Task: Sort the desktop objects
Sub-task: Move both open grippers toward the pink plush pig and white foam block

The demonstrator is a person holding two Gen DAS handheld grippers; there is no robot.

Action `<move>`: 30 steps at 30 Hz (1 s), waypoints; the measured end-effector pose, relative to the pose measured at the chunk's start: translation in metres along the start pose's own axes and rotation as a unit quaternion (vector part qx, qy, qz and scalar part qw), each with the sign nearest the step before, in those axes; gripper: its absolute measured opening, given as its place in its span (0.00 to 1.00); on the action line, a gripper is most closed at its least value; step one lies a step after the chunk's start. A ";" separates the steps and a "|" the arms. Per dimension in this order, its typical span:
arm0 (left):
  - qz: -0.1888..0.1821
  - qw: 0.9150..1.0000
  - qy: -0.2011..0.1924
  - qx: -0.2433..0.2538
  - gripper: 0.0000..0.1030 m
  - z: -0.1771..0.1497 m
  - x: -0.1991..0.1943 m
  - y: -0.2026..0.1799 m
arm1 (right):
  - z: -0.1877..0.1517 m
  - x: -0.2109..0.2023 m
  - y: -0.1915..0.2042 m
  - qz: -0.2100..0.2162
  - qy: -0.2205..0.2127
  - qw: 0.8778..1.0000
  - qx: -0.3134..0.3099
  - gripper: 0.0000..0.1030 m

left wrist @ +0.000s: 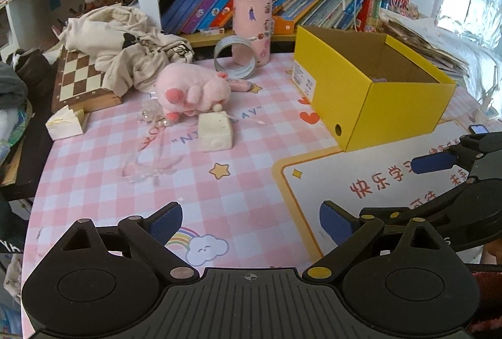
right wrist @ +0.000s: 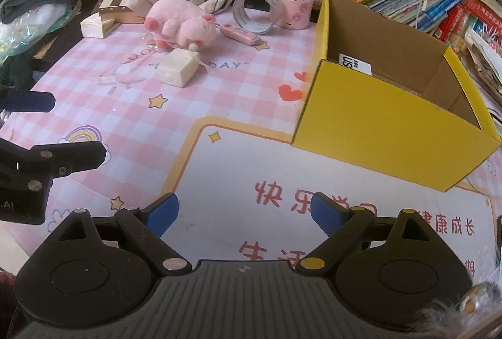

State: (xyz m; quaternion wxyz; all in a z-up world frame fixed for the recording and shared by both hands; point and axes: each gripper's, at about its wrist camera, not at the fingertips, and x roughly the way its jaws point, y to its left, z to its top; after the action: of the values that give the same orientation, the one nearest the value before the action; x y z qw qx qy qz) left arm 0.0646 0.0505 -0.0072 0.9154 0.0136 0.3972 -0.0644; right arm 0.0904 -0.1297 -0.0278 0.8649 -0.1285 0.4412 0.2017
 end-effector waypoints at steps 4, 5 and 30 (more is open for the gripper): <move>0.000 1.000 -0.003 0.000 0.94 -0.001 -0.001 0.006 | 0.003 0.000 0.006 -0.003 -0.003 1.000 -0.001 0.89; -0.001 1.000 -0.003 0.000 0.94 -0.001 -0.001 0.007 | 0.003 0.000 0.007 -0.003 -0.003 1.000 -0.002 0.89; 0.039 0.999 -0.011 -0.031 0.94 0.008 0.011 0.024 | 0.034 0.026 0.019 0.021 -0.018 0.998 -0.060 0.89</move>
State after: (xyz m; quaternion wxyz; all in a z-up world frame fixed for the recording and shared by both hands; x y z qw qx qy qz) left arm 0.0809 0.0725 -0.0102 0.9215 0.0006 0.3880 -0.0162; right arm 0.1195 -0.0928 -0.0302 0.8589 -0.1673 0.4156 0.2483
